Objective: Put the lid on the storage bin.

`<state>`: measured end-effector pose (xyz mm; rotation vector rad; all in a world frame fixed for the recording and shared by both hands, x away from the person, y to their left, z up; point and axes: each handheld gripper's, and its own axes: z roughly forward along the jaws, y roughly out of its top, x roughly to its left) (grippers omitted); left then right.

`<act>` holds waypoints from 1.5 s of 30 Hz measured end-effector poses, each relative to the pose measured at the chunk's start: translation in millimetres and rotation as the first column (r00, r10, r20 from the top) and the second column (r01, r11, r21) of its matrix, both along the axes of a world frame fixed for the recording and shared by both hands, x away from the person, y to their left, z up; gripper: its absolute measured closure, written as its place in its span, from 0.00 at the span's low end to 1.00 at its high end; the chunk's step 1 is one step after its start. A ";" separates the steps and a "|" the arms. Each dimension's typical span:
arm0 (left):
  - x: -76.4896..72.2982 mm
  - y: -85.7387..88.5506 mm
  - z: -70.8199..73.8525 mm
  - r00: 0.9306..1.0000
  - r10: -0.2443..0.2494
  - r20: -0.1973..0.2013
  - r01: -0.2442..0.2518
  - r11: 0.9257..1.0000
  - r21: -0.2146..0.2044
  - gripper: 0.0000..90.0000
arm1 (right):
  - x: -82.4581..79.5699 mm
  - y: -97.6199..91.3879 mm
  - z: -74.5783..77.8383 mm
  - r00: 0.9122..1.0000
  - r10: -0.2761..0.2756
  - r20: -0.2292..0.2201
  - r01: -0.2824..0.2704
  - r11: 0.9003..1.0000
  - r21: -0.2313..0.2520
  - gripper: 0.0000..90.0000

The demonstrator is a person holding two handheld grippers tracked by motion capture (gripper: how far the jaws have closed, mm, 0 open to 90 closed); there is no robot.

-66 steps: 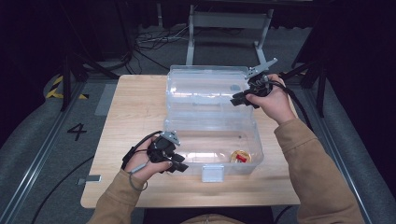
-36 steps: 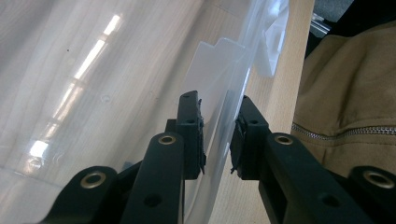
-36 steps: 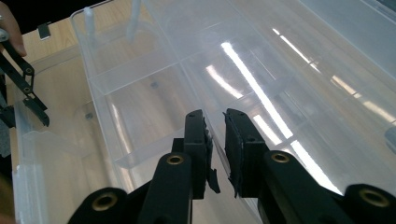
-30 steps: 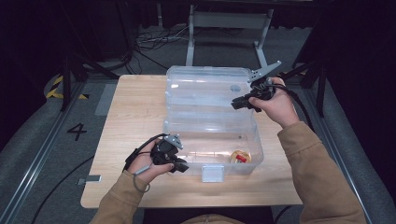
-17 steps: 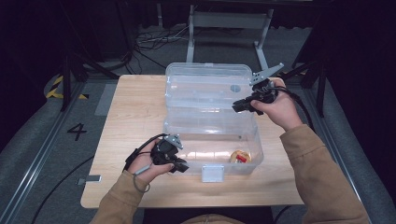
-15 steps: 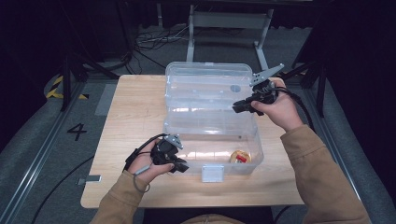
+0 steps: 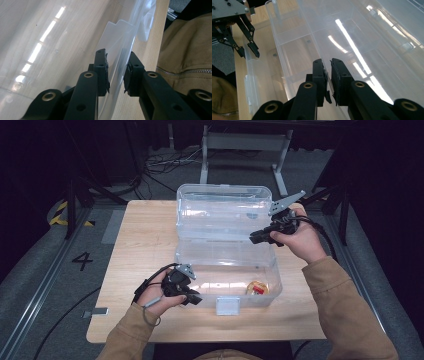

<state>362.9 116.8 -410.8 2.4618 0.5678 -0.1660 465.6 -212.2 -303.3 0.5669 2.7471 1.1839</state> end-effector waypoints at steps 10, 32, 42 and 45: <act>0.0 0.0 -0.1 1.000 -0.001 -0.002 0.001 1.000 -0.002 0.84 | -10.2 -0.4 0.5 1.000 0.019 0.008 -0.019 1.000 -0.010 0.92; -0.3 0.1 -0.4 1.000 0.003 -0.004 -0.003 1.000 -0.004 0.84 | -29.4 -1.6 -0.7 0.999 0.053 0.008 -0.053 0.998 -0.032 0.93; -0.5 0.1 -0.5 1.000 0.007 -0.005 -0.007 1.000 -0.005 0.83 | -36.4 -1.5 -2.3 0.998 0.069 0.006 -0.069 0.997 -0.041 0.93; -0.6 0.0 -0.5 1.000 0.007 -0.005 -0.007 1.000 -0.005 0.83 | -38.4 -1.3 -2.8 0.998 0.070 0.008 -0.070 0.997 -0.046 0.93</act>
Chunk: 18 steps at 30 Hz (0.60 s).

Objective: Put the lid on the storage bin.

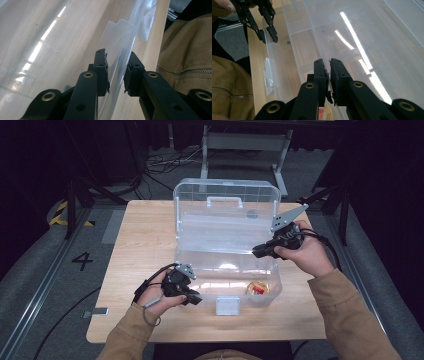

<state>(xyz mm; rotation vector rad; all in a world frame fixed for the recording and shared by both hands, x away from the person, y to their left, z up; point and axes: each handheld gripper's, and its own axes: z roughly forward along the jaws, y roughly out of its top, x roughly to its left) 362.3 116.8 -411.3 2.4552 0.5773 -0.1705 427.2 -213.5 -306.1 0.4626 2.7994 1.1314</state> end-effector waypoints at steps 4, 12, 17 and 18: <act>-0.2 -0.1 0.0 1.000 0.001 0.002 -0.001 1.000 0.003 0.83 | -2.1 0.2 -0.6 1.000 0.007 0.000 -0.007 1.000 -0.003 0.93; -0.3 -0.3 -0.2 1.000 0.003 0.000 -0.003 1.000 0.001 0.83 | -5.9 0.0 -1.9 1.000 0.017 -0.003 -0.017 1.000 -0.011 0.93; -0.2 -0.3 -0.2 1.000 0.003 0.000 -0.003 1.000 0.002 0.83 | -8.0 0.0 -3.0 1.000 0.022 -0.008 -0.022 1.000 -0.012 0.94; -0.2 -0.3 -0.2 1.000 0.003 0.000 -0.003 1.000 0.002 0.83 | -8.5 0.1 -3.3 1.000 0.023 -0.008 -0.023 1.000 -0.013 0.94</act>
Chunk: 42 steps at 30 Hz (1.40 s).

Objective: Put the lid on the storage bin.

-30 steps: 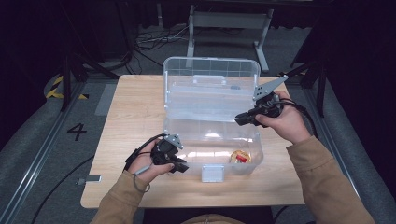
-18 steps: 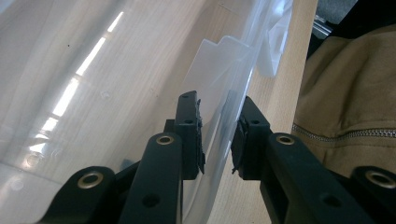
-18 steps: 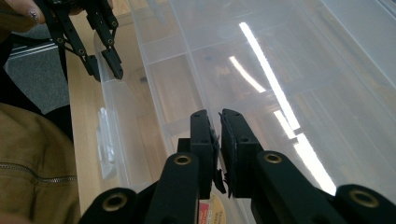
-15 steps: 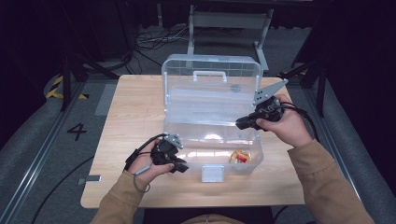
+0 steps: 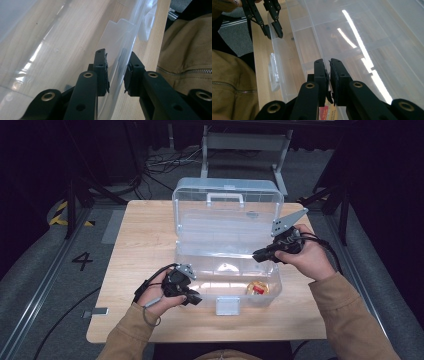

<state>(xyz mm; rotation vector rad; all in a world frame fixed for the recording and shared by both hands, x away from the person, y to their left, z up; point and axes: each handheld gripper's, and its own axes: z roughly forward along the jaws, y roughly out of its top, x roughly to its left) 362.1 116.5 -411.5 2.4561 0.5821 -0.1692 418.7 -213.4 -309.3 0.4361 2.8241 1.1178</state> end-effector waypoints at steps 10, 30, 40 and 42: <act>0.0 0.0 0.0 1.000 -0.001 0.000 0.001 1.000 0.000 0.83 | -3.7 0.2 -1.9 1.000 0.011 -0.007 -0.011 1.000 -0.009 0.94; -0.3 0.0 0.1 1.000 0.001 0.000 -0.001 1.000 0.003 0.83 | -9.6 2.1 -4.9 0.999 0.023 -0.023 -0.024 0.999 -0.029 0.94; -0.3 -0.1 0.0 1.000 0.002 0.001 -0.002 1.000 0.004 0.83 | -11.6 2.7 -6.5 0.999 0.033 -0.029 -0.034 0.999 -0.035 0.94; 0.1 0.1 0.2 1.000 -0.002 0.003 0.002 1.000 0.007 0.83 | -11.9 3.0 -7.1 0.999 0.036 -0.032 -0.037 0.999 -0.035 0.94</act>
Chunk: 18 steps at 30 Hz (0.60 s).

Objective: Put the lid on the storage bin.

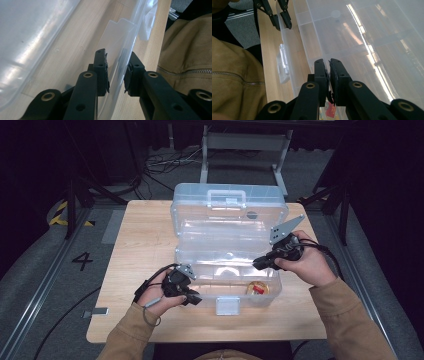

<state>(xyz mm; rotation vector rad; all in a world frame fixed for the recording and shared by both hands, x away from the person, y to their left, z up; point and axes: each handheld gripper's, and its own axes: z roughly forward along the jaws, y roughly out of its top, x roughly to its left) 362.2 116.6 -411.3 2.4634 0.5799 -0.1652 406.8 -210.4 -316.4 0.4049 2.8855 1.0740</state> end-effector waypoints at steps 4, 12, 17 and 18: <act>0.0 0.1 0.1 1.000 -0.001 0.002 0.001 1.000 0.002 0.83 | -0.9 0.4 -0.6 1.000 0.002 -0.005 -0.002 1.000 -0.006 0.94; -0.1 -0.1 0.1 1.000 0.000 0.002 0.000 1.000 0.001 0.83 | -2.0 0.0 -1.7 1.000 0.003 0.000 -0.003 1.000 -0.002 0.94; 0.0 -0.1 0.4 1.000 0.002 0.004 -0.002 1.000 0.002 0.83 | -2.0 -0.1 -1.8 1.000 0.002 0.001 -0.002 1.000 0.001 0.94; -0.3 -0.3 0.5 1.000 0.008 0.001 -0.008 1.000 -0.001 0.83 | -2.0 -0.2 -1.9 1.000 0.000 0.002 0.000 1.000 0.004 0.94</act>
